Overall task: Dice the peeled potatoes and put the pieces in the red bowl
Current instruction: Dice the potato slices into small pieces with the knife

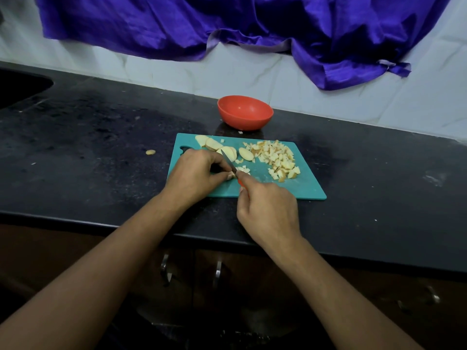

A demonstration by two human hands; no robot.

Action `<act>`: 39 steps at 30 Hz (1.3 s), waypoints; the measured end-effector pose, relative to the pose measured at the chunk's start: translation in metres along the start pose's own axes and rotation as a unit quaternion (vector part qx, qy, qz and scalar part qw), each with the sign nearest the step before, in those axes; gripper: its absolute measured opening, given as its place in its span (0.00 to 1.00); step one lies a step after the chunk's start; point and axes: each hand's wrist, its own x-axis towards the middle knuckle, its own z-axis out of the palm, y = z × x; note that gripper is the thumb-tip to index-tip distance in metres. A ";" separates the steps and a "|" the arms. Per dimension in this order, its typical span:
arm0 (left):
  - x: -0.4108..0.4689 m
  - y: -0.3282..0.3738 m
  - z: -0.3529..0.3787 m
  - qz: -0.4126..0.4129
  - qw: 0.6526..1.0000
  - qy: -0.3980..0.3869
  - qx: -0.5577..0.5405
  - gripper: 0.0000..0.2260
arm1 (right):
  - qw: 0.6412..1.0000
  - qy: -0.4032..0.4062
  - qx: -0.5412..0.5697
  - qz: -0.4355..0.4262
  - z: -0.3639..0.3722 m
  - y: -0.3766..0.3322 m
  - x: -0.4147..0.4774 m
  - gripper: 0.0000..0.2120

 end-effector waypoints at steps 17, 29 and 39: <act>0.002 0.002 0.000 -0.054 0.998 0.020 -0.002 0.06 | 0.968 -0.020 0.246 0.051 -0.001 0.055 0.001 0.18; 0.037 0.028 0.007 -0.074 0.985 -0.110 0.114 0.08 | 0.898 0.092 0.405 0.147 0.011 0.091 0.010 0.17; 0.059 0.051 0.015 -0.137 0.977 -0.122 -0.107 0.07 | 0.843 0.111 0.491 0.188 0.007 0.093 0.010 0.17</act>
